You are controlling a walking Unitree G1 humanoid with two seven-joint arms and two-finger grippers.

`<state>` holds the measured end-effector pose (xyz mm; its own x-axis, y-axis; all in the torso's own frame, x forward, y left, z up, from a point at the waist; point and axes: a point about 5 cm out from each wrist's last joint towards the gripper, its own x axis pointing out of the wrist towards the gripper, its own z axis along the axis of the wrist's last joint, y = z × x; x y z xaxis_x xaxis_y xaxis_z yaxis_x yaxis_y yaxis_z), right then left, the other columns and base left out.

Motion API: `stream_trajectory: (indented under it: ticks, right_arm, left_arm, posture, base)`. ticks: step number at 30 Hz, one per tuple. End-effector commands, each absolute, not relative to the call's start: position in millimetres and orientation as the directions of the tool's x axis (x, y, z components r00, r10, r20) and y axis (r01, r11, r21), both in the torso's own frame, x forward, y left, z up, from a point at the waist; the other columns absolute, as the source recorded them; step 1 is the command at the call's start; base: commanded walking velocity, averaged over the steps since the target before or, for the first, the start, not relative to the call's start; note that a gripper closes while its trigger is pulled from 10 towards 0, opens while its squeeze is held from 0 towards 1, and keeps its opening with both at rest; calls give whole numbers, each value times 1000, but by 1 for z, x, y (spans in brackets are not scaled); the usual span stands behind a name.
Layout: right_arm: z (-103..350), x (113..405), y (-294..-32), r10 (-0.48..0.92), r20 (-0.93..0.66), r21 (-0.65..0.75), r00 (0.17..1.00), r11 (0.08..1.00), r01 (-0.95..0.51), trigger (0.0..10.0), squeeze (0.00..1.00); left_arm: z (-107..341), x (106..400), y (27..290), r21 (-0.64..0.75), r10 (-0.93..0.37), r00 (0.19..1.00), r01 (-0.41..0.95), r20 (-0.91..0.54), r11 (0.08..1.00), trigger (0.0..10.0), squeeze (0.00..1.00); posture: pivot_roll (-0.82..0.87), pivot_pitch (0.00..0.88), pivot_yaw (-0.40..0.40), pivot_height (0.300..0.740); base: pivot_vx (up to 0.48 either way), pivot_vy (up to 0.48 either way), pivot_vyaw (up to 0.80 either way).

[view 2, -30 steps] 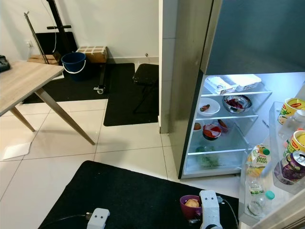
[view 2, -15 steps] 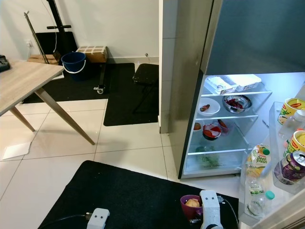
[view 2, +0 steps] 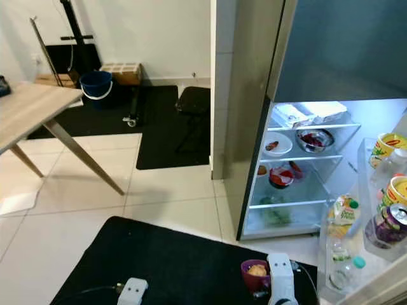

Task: Restocking fridge

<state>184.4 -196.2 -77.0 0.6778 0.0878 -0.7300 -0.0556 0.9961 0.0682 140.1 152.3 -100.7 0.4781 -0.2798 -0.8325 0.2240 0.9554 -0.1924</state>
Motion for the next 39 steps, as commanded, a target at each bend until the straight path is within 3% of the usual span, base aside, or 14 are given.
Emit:
stream_trajectory:
  ticks: [1, 28, 39]
  right_arm:
    - [-72, 193, -197, 83, -700, 63, 709, 997, -55, 10000, 0]
    - [-71, 194, -197, 81, -700, 61, 710, 997, -53, 10000, 0]
    - [-72, 191, -199, 69, -704, 59, 707, 998, -39, 10000, 0]
  left_arm:
    - [-101, 139, 150, -197, -288, 470, 235, -834, 952, 10000, 0]
    - [-101, 140, 152, -184, -286, 471, 251, -835, 950, 10000, 0]
    - [-102, 136, 150, -217, -311, 456, 247, -834, 944, 10000, 0]
  posture:
    - [5, 0, -17, 739]
    - [3, 0, -12, 739]
    - [4, 0, -12, 739]
  base:
    - [394, 0, 0]
    - [396, 0, 0]
    - [0, -85, 0]
